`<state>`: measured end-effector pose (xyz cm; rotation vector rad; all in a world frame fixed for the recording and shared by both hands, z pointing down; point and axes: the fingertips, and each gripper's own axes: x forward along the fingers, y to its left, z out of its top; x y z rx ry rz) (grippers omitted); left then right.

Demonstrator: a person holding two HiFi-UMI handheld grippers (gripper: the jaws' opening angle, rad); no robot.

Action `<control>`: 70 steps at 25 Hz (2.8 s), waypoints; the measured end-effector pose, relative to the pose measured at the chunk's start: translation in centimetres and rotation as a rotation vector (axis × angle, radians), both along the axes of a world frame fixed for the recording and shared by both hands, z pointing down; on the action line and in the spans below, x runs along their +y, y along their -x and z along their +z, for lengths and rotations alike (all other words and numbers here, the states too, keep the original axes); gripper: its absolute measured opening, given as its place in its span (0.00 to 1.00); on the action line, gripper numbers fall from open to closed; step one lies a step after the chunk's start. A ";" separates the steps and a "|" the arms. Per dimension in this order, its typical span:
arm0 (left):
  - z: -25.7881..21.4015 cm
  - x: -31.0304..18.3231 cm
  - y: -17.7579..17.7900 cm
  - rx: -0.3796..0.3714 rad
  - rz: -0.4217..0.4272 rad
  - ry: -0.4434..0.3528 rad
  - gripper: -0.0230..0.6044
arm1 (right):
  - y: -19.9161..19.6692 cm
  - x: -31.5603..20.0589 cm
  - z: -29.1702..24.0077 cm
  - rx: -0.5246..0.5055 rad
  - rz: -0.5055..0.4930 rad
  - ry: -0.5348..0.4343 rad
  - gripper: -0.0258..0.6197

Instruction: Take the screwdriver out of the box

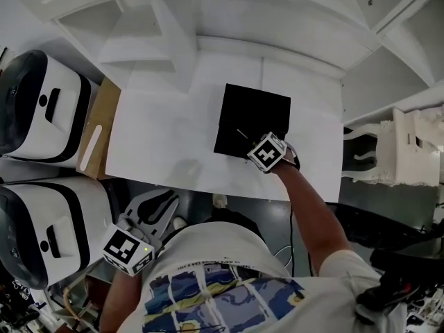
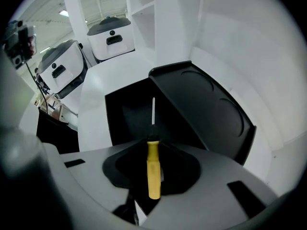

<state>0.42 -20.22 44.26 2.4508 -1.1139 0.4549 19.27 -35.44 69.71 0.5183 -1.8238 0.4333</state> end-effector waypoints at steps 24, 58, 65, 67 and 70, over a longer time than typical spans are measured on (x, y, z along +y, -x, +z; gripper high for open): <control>-1.5 8.1 10.4 0.057 0.052 -0.086 0.11 | 8.1 8.5 -13.1 -0.136 0.125 -0.273 0.19; 0.1 20.3 15.1 0.105 0.030 -0.097 0.11 | 20.3 30.9 -19.3 -0.350 -0.014 -0.229 0.19; 0.5 20.8 16.1 0.093 0.020 -0.083 0.11 | 22.3 31.5 -19.7 -0.389 -0.042 -0.229 0.19; 0.5 20.8 16.2 0.093 0.022 -0.083 0.11 | 22.7 31.7 -19.8 -0.397 -0.045 -0.229 0.19; 0.6 20.7 16.2 0.096 0.024 -0.082 0.11 | 23.2 31.8 -19.9 -0.405 -0.050 -0.230 0.19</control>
